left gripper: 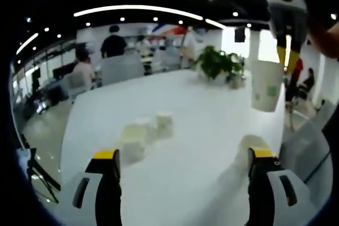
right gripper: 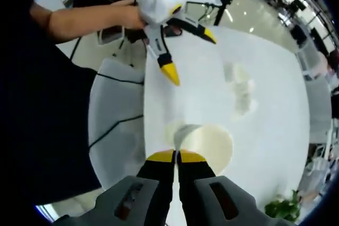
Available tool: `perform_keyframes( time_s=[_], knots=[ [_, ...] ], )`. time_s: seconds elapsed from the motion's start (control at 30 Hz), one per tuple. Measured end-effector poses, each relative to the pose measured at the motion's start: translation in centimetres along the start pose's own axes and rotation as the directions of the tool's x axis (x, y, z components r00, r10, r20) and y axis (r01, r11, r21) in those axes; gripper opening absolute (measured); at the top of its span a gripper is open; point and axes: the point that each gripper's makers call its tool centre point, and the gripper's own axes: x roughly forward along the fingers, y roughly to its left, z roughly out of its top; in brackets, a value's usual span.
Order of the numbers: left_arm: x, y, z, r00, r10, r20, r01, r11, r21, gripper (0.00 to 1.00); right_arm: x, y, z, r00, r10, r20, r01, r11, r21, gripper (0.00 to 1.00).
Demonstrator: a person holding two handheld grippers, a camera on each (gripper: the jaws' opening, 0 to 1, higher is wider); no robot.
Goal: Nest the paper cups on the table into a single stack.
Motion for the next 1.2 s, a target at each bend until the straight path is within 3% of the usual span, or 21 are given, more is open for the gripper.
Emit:
perform_keyframes(
  time_s=[1.2],
  knots=[
    [0.2,0.3,-0.7,1.0,0.015,-0.004,-0.015,1.0,-0.022,0.99,4.1,0.3,-0.9,0.999,0.021,-0.029,-0.02,0.999,0.028,0.0]
  ],
)
